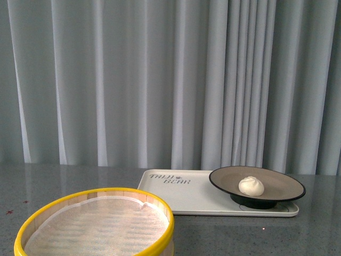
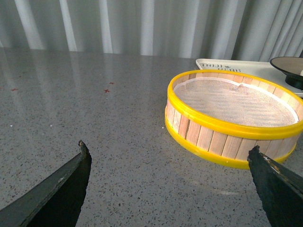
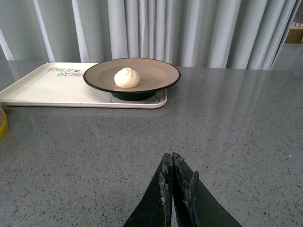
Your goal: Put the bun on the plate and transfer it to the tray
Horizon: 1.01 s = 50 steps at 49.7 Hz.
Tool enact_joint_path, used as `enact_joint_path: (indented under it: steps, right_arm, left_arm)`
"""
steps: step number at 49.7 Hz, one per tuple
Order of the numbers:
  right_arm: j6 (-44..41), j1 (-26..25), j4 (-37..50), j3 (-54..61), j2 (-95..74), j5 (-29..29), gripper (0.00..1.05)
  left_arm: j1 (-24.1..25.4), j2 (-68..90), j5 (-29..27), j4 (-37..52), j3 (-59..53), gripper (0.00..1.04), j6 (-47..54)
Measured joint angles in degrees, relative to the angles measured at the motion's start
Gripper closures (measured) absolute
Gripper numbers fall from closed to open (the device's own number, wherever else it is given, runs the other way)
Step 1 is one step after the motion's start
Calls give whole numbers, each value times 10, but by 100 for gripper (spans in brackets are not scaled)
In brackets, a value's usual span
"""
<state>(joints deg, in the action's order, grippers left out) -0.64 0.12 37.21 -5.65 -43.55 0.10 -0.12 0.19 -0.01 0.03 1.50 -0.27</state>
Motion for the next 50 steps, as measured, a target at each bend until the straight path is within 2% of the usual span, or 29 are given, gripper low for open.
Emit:
enact_joint_path:
  steps: [17,23,34,50]
  right_arm:
    - [0,0,-65,30,96,0,103]
    - [0,0,-51,52,110,0,103]
    - [0,0,-135,54,199,0,103]
    - [0,0,-202,54,267,0,103]
  left_arm:
    - [0,0,0,0,0,7,0]
    - [0,0,0,0,0,7,0]
    - [0,0,0,0,0,7,0]
    - [0,0,0,0,0,7,0]
